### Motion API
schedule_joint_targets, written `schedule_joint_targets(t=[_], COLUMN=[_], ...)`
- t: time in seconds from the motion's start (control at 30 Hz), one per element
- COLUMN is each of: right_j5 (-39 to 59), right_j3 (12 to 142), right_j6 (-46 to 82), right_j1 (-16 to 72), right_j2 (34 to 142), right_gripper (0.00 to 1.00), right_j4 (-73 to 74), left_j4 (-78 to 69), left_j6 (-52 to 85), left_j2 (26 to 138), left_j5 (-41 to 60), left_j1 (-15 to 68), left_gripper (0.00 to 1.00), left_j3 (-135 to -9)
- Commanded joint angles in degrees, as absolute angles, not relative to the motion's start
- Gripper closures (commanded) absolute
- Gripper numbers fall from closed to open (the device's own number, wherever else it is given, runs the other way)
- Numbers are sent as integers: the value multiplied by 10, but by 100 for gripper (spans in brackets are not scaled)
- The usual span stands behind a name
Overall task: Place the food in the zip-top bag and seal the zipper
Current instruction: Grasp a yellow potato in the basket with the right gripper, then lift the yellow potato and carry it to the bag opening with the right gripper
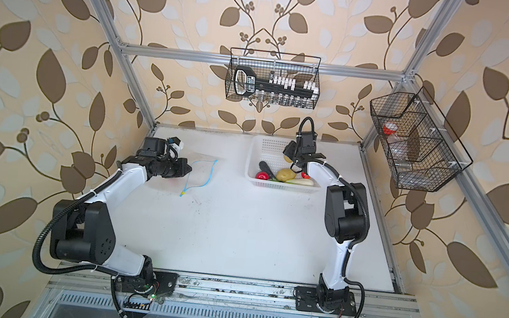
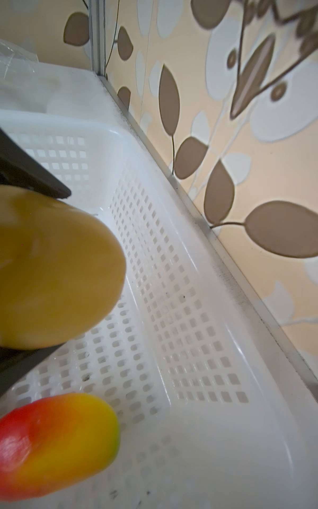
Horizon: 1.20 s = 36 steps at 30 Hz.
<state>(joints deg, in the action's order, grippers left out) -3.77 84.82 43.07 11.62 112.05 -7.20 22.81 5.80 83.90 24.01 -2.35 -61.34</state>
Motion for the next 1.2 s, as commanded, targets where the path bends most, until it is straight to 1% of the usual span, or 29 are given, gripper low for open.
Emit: schedule_joint_targets(t=[0.0,0.2,0.27,0.4,0.67,1.17], right_j5=[-18,8,39,60,69,101], right_j3=[799,741,704,662,664,670], right_j6=[456,473,481,496,459,436], right_j1=[120,122,126,134,156,212], right_j2=[1089,1038,1003,973,941,928], right_gripper=[57,58,58,59,59,59], right_j4=[-32,11,36,71,45,79], left_j4=[224,221,237,225,226,230], left_j6=[59,60,38,45,36,25], left_j2=[806,808,814,804,797,792], left_j5=[253,266,311,313,303,308], left_j1=[-29,-29,-29,-29,-29,-29], left_gripper=[100,100,100,100,100,100], left_j3=[-625,-623,-629,-621,-621,-618])
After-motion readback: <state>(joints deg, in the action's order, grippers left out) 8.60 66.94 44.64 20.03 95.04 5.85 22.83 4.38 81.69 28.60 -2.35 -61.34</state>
